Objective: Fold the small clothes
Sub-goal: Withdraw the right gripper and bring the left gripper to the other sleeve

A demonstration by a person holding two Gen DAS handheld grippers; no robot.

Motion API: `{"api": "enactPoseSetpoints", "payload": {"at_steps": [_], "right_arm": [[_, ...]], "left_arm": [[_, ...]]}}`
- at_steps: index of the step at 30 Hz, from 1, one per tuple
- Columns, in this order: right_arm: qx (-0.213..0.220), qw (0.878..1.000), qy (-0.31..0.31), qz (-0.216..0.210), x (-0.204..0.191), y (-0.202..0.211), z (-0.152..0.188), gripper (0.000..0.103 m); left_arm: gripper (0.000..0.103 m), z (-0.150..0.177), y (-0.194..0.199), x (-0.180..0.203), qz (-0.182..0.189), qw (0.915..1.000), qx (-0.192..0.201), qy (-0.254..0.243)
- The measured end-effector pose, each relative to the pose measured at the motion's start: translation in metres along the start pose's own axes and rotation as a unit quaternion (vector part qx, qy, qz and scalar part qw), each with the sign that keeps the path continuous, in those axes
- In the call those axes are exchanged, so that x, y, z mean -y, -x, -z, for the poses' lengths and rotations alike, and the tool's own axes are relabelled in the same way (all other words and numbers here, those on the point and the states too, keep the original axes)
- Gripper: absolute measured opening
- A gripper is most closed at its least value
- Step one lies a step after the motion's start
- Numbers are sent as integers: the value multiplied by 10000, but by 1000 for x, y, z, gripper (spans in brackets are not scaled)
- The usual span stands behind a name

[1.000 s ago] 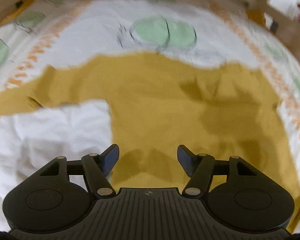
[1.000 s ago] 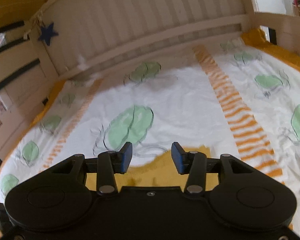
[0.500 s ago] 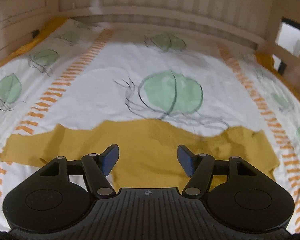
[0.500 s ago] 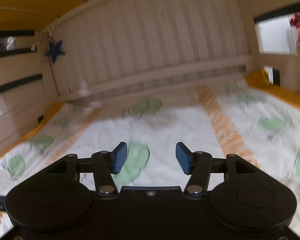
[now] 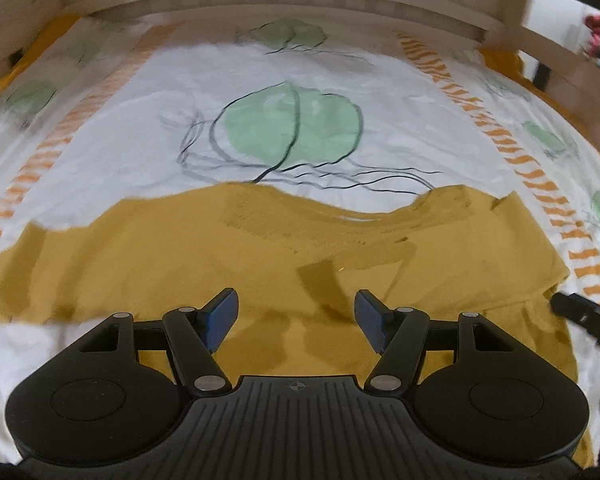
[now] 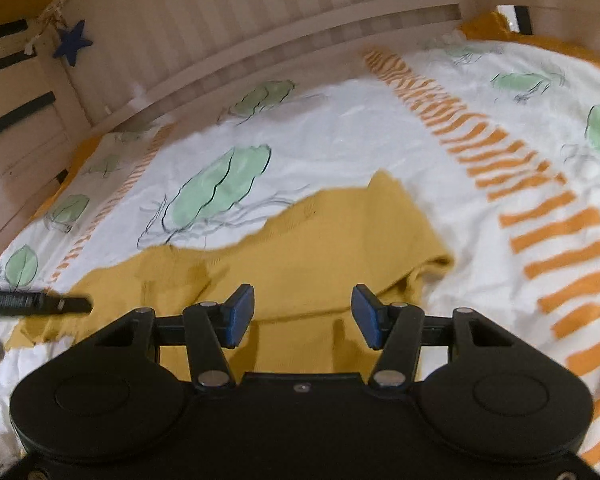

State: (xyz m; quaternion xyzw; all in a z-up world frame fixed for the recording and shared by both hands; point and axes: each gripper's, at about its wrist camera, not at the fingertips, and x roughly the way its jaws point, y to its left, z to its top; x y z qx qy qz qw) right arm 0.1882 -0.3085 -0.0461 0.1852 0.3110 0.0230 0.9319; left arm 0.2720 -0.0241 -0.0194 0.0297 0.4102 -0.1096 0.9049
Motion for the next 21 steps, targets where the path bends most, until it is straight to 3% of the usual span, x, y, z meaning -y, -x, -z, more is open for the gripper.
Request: {"api": "enactPoseSetpoints", "payload": {"at_steps": [4, 8, 11, 18, 21], "right_arm": [[183, 9993, 319, -17, -6, -3, 21, 61], [89, 9991, 390, -119, -7, -9, 28, 61], [10, 9994, 331, -124, -3, -13, 29, 61], [-345, 9986, 365, 155, 4, -23, 31, 61], [-422, 9967, 632, 271, -3, -26, 35, 62]], "left_arm": [[63, -5, -10, 24, 11, 9963, 275, -816], [62, -5, -30, 50, -4, 9827, 231, -1840], [59, -3, -44, 64, 28, 9731, 134, -2300], [58, -6, -69, 72, -5, 9742, -55, -2257], [38, -9, -78, 68, 31, 9788, -180, -2041]]}}
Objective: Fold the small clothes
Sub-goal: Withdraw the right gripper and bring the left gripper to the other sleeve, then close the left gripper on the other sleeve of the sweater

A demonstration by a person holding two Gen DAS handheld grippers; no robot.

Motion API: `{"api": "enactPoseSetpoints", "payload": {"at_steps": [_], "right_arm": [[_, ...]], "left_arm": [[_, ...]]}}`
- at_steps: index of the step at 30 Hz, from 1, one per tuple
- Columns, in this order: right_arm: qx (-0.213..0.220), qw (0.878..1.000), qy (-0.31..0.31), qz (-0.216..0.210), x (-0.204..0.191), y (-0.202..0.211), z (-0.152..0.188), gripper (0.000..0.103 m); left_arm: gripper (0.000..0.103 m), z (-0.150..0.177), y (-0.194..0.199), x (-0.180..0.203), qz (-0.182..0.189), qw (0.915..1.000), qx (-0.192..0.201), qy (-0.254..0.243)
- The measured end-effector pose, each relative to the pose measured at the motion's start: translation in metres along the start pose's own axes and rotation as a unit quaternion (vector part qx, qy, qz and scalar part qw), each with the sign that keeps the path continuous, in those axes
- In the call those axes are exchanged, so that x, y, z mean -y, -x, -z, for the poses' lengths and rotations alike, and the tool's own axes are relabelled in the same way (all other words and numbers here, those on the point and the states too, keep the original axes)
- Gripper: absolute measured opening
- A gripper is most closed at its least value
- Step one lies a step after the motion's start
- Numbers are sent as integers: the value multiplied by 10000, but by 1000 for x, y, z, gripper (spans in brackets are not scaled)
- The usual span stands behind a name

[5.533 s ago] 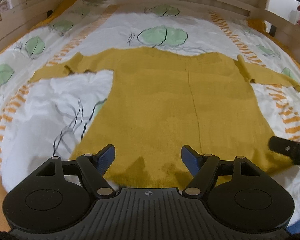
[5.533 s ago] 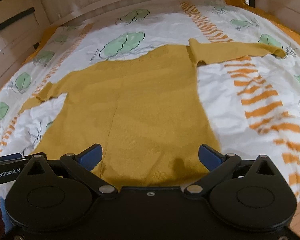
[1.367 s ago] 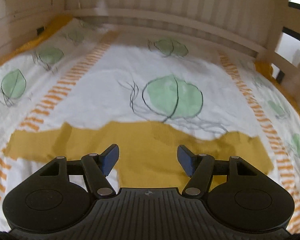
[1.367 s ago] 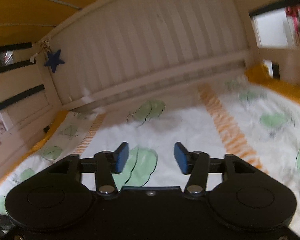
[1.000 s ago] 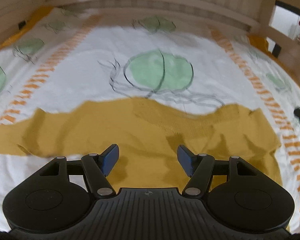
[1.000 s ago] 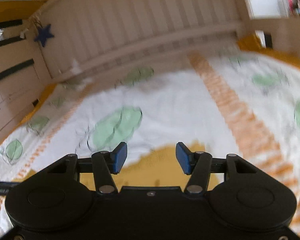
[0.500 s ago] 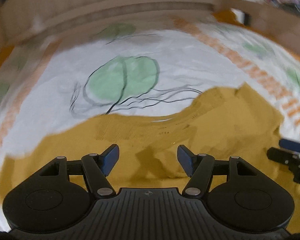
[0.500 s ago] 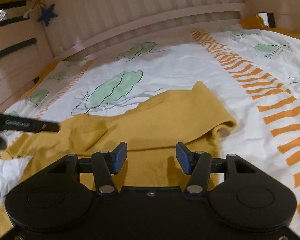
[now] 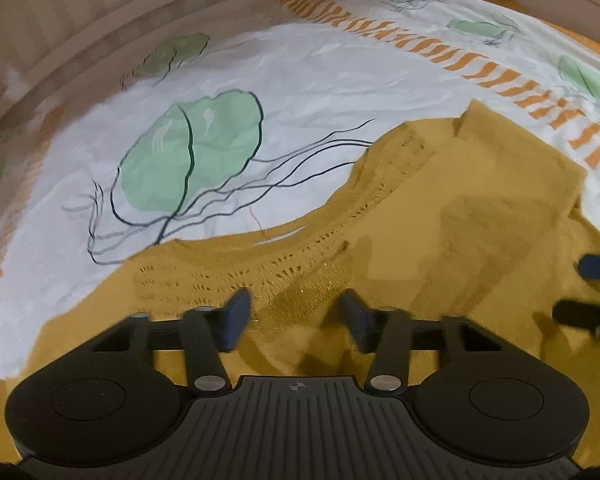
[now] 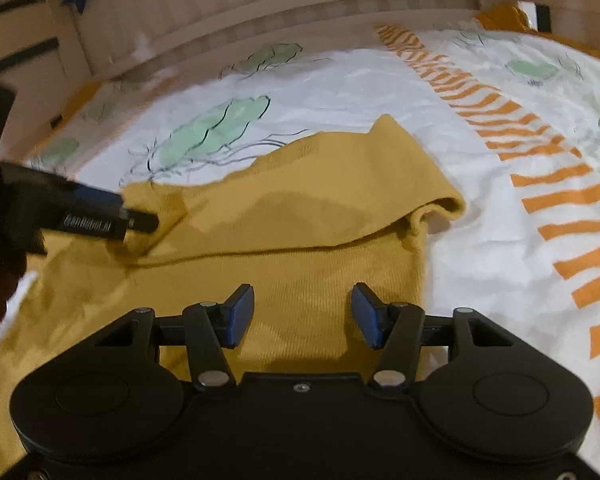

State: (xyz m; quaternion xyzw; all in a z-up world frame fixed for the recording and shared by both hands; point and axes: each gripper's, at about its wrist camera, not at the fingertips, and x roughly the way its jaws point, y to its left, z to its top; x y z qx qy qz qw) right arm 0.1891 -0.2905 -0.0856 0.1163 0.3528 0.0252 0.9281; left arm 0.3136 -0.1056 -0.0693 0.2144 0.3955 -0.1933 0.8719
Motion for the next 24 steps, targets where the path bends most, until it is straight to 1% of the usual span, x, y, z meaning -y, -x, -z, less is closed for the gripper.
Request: {"api": "enactPoseSetpoints", "payload": {"at_steps": [1, 2, 3, 4, 8, 11, 12, 14, 16, 17, 18, 20, 24], "right_arm": [[-12, 9999, 118, 35, -3, -1, 1, 64], [-29, 9997, 229, 58, -6, -2, 2, 66], [-55, 9994, 330, 73, -9, -3, 3, 68], [-78, 9991, 414, 87, -11, -4, 4, 69], [-97, 9980, 605, 151, -16, -5, 6, 71], [-102, 9979, 615, 155, -16, -5, 6, 71], [-102, 9979, 617, 156, -16, -5, 6, 71], [-106, 9977, 641, 169, -16, -6, 6, 72], [-108, 9975, 677, 180, -17, -6, 6, 73], [-110, 9974, 692, 185, -18, -6, 6, 73], [-111, 9973, 699, 185, -18, -7, 7, 73], [-112, 9974, 693, 179, -18, -7, 7, 73], [-113, 9976, 669, 163, -17, -7, 6, 73]], "left_arm": [[24, 0, -2, -1, 28, 10000, -28, 71], [7, 0, -4, -2, 82, 9999, -40, 133], [1, 1, -5, -4, 167, 9995, -57, 246], [0, 1, -4, -7, 205, 9990, -35, 385], [0, 6, 12, -20, 8, 9956, 389, 849], [0, 5, 24, -34, -159, 9929, 511, 1058], [0, 4, 27, -37, -177, 9930, 525, 1047], [3, 2, 26, -38, -35, 9954, 470, 833], [4, 2, 23, -38, 324, 9959, 469, 700], [8, 1, 20, -38, 556, 9951, 420, 697], [10, 1, 15, -36, 678, 9944, 358, 721], [22, -1, 6, -33, 752, 9943, 248, 717], [24, 0, -4, -23, 754, 9959, 181, 464]]}}
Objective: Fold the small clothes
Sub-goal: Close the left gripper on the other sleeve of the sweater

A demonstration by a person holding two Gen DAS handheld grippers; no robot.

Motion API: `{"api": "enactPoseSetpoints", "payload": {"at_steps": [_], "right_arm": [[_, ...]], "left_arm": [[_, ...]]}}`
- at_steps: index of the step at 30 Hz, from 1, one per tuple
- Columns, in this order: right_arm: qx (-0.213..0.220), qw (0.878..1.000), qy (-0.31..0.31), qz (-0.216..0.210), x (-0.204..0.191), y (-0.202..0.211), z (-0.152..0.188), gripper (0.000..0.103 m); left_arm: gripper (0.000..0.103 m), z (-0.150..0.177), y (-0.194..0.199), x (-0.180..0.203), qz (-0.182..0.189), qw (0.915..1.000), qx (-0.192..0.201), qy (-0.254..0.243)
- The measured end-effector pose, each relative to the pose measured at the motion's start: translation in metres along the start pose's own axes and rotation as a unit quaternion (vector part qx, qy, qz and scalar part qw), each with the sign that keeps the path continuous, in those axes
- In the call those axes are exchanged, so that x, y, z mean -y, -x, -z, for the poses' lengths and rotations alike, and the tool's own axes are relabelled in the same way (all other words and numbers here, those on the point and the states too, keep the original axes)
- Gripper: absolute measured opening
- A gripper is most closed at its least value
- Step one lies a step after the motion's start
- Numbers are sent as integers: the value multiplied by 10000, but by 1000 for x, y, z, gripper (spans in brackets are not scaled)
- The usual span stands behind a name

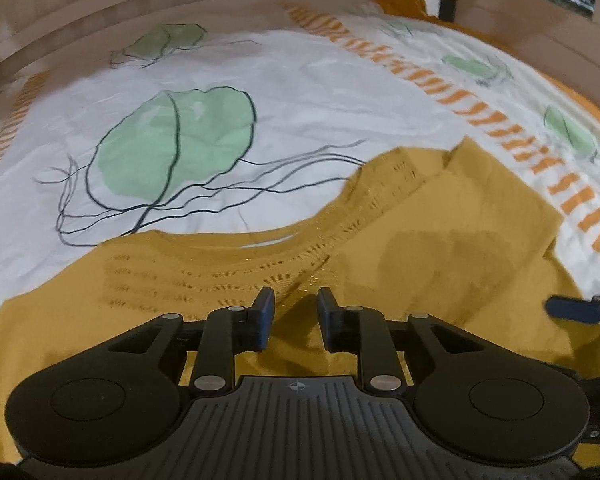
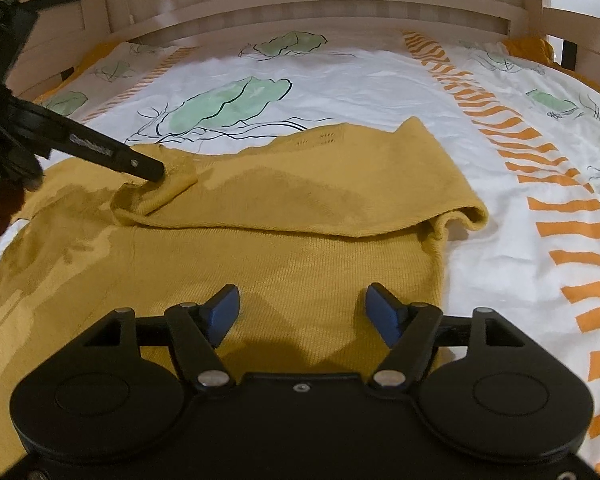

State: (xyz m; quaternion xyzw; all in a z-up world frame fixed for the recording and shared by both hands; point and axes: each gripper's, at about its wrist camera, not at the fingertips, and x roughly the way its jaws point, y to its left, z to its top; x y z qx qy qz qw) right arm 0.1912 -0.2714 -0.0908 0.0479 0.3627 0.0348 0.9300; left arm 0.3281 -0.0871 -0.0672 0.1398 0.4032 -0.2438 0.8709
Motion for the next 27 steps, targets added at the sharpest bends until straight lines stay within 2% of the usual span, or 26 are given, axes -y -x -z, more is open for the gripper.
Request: {"api": "enactPoseSetpoints", "payload": {"at_steps": [4, 11, 16, 18, 19, 24, 27], "right_arm": [[-3, 10000, 7, -7, -1, 0, 0, 74], [-2, 10000, 16, 1, -1, -1, 0, 75], [1, 10000, 30, 12, -2, 0, 1, 75], [0, 10000, 27, 10, -2, 0, 1, 75], [1, 10000, 29, 11, -2, 0, 1, 75], [9, 10000, 4, -7, -1, 0, 1, 75], [9, 10000, 7, -7, -2, 0, 1, 75]], "left_arm": [[32, -1, -9, 9, -46, 9994, -82, -333], [38, -2, -15, 11, -37, 9982, -207, -563], [37, -1, -18, 15, 112, 9957, -326, -856], [21, 0, -14, 16, 128, 9956, -261, -890], [6, 2, -12, 16, 129, 9957, -167, -900], [5, 1, 11, -1, -207, 9988, 232, -376], [5, 0, 30, -26, -393, 9983, 385, 185]]}}
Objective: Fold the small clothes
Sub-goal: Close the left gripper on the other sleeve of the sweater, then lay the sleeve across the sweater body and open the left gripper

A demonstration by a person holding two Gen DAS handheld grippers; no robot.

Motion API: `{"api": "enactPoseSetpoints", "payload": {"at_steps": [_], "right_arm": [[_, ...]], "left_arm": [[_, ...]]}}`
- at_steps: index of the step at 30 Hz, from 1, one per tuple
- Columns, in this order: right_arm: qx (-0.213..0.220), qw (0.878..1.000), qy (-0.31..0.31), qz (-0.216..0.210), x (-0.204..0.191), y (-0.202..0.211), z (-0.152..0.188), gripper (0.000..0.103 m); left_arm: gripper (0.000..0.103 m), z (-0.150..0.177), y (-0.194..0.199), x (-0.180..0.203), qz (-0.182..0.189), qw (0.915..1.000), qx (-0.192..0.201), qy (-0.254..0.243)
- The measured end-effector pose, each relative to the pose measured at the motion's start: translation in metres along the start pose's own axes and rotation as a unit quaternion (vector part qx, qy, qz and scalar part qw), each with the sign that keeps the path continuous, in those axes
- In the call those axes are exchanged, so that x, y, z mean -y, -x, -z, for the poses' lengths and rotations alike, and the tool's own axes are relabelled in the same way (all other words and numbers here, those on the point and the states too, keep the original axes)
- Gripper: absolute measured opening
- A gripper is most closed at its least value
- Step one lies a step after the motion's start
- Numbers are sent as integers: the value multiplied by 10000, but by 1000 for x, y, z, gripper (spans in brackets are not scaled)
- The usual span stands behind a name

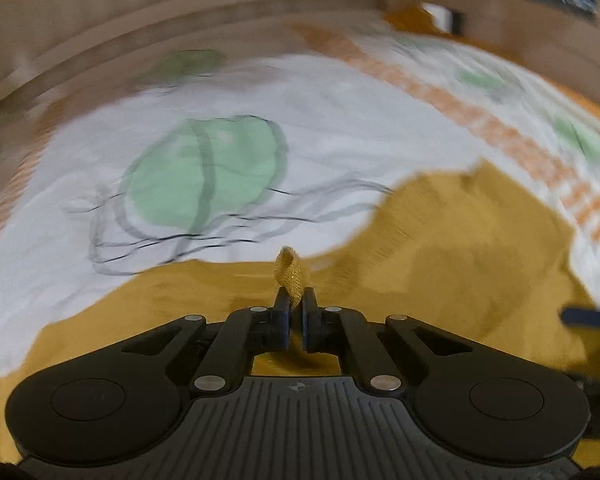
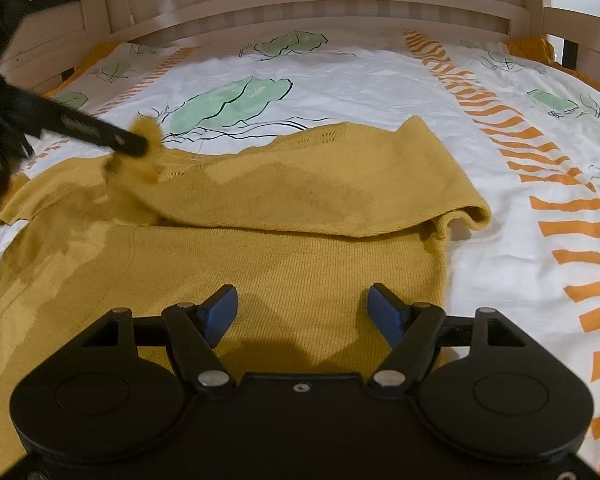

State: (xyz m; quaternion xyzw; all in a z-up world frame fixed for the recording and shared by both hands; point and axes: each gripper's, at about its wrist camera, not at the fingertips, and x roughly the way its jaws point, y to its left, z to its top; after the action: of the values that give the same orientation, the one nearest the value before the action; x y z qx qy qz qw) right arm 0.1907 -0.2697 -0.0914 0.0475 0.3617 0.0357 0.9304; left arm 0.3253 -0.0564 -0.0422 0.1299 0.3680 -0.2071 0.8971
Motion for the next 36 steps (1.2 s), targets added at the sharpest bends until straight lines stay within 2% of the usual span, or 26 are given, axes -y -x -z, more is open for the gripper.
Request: {"api": "enactPoseSetpoints", "payload": {"at_steps": [2, 5, 9, 14, 20, 21, 23, 27, 31, 36], "right_arm": [[0, 10000, -1, 0, 0, 0, 0, 75], [3, 10000, 13, 9, 0, 0, 0, 75], [0, 10000, 61, 41, -1, 0, -1, 75], [-1, 10000, 65, 45, -2, -1, -1, 75], [0, 10000, 66, 44, -1, -1, -1, 75], [1, 10000, 65, 43, -1, -1, -1, 75], [1, 10000, 67, 46, -2, -1, -1, 75], [1, 10000, 69, 48, -1, -1, -1, 75], [2, 10000, 64, 45, -1, -1, -1, 75], [-1, 9999, 84, 54, -2, -1, -1, 76]], "left_arm": [[5, -1, 9, -19, -140, 9994, 65, 325], [5, -1, 19, -43, -505, 9974, 149, 487], [5, 4, 18, -69, -638, 9942, 18, 865], [7, 17, 2, -72, -784, 9931, -235, 837], [11, 38, -6, -87, -969, 9863, -502, 1239], [11, 41, -6, -89, -1013, 9852, -525, 1278], [20, 46, -5, -92, -1135, 9828, -544, 1353], [20, 52, 1, -105, -1360, 9775, -427, 1555], [20, 53, 12, -115, -1384, 9737, -309, 1783], [20, 62, 23, -106, -1074, 9792, -339, 1688]]}}
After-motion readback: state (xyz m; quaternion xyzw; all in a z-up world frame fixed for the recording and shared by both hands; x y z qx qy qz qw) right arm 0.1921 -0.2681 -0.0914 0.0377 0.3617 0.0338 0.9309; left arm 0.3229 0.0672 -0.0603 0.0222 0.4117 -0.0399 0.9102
